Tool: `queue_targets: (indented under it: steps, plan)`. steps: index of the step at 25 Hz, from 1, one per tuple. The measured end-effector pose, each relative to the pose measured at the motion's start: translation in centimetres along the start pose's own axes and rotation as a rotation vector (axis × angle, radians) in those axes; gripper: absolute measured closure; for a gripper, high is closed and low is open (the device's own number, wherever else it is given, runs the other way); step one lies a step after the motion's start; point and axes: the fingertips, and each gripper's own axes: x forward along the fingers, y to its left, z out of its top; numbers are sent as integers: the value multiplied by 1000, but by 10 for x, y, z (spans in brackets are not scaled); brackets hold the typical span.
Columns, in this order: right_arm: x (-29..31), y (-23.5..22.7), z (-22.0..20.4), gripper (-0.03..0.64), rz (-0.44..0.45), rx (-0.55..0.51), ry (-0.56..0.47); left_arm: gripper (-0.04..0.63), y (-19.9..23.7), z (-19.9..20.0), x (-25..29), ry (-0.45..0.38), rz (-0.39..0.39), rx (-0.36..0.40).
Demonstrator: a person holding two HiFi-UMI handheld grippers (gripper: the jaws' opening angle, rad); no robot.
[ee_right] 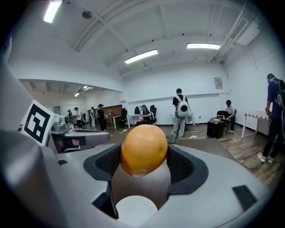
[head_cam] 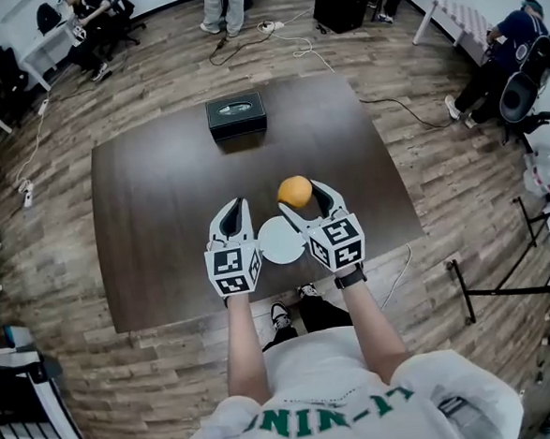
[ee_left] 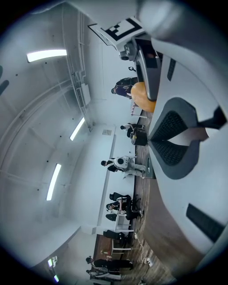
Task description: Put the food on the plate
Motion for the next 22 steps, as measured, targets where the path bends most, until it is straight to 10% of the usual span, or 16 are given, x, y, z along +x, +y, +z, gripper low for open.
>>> queue_targets:
  steps: [22]
  plan:
    - [59, 17, -182, 285, 176, 13, 482, 583, 26, -117, 27, 178, 48, -85]
